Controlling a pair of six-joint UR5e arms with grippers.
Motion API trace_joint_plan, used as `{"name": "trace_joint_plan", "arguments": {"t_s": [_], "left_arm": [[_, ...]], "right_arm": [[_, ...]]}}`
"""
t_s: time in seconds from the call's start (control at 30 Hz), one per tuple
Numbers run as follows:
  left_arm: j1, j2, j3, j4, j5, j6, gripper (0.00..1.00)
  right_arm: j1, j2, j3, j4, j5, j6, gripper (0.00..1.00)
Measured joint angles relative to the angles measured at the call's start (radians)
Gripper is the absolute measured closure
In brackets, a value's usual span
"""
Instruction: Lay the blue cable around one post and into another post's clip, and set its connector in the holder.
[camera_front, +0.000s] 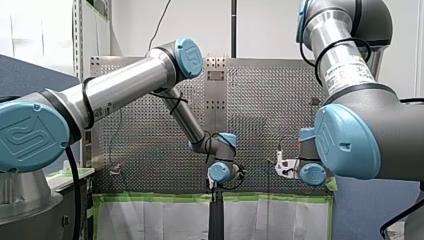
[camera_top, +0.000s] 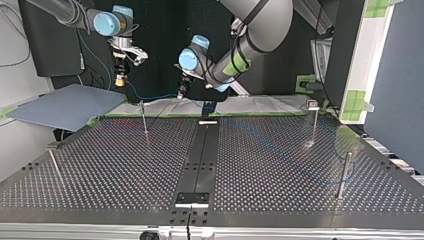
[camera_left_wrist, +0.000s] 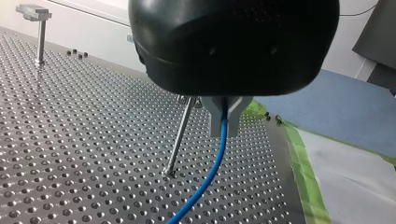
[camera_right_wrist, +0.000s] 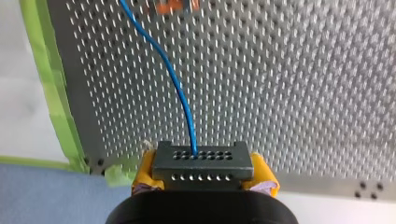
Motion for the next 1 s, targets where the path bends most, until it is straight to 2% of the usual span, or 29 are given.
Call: {"name": "trace_joint_plan", "arguments": {"t_s": [0.1, 0.4, 0.57, 0.7, 0.87, 1.0], "left_arm": [[0.001, 0.0, 0.0, 0.0, -0.001, 0.0, 0.98], [0.0, 0.0, 0.001, 0.0, -0.001, 0.003, 0.98], [-0.006, 0.0, 0.001, 0.002, 0.0, 0.022, 0.98], [-0.01, 0.0, 0.003, 0.004, 0.0, 0.033, 0.98], [-0.024, -0.001, 0.027, 0.011, 0.001, 0.038, 0.98], [-0.036, -0.001, 0.052, 0.0, -0.006, 0.037, 0.98]], "right_arm": [[-0.018, 0.0, -0.007, 0.001, 0.007, 0.01, 1.0], [-0.069, 0.001, -0.014, 0.04, 0.007, 0.015, 1.0], [-0.115, 0.001, -0.014, 0.075, -0.031, 0.017, 1.0], [-0.151, 0.001, -0.016, 0.076, -0.071, 0.018, 1.0], [-0.168, 0.001, -0.022, 0.058, -0.107, 0.026, 1.0], [-0.17, 0.001, -0.031, 0.051, -0.115, 0.034, 1.0]]}}
